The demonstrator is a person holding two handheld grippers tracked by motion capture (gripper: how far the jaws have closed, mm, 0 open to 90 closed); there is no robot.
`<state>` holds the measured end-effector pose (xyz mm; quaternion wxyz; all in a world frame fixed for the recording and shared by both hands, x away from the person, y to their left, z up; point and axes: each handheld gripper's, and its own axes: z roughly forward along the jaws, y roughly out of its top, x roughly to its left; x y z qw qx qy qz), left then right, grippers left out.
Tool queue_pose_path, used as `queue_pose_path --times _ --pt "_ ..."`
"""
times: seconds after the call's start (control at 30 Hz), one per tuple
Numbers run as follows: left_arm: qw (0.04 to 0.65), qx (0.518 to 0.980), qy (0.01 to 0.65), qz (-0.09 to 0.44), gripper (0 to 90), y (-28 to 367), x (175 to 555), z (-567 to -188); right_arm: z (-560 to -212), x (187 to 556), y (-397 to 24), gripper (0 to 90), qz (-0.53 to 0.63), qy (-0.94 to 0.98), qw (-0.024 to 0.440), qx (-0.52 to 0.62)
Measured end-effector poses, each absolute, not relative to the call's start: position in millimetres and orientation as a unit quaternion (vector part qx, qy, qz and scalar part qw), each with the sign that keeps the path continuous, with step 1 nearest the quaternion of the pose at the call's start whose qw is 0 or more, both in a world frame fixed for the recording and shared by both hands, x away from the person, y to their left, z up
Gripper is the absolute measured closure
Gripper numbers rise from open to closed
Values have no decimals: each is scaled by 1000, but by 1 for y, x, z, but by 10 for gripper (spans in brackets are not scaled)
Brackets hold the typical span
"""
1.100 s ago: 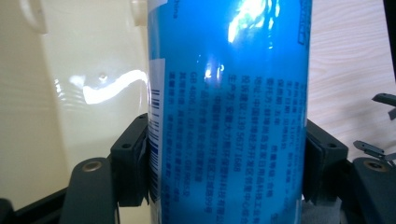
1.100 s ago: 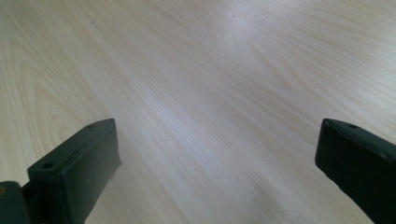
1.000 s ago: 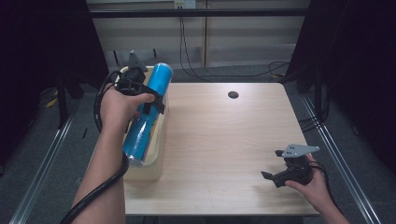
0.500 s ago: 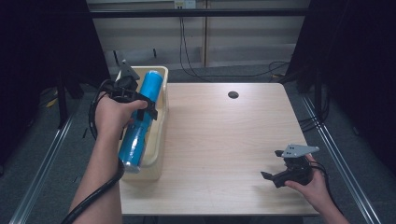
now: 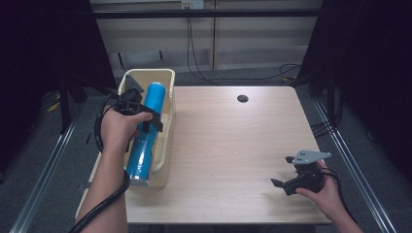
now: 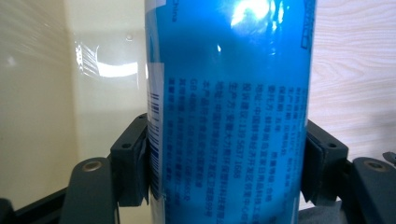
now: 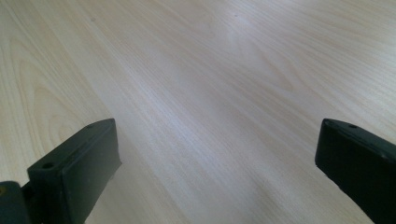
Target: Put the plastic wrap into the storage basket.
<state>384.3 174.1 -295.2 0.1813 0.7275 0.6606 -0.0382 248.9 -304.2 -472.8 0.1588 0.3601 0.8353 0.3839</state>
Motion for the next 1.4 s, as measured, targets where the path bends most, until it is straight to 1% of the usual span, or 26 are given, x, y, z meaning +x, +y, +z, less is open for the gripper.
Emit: queue_pose_path --times 0.83,1.4 --pt "177 709 680 -61 321 175 393 -326 -475 249 -301 0 379 840 161 355" --pt "167 705 687 -56 319 176 398 -333 -476 248 -300 0 376 842 160 353"
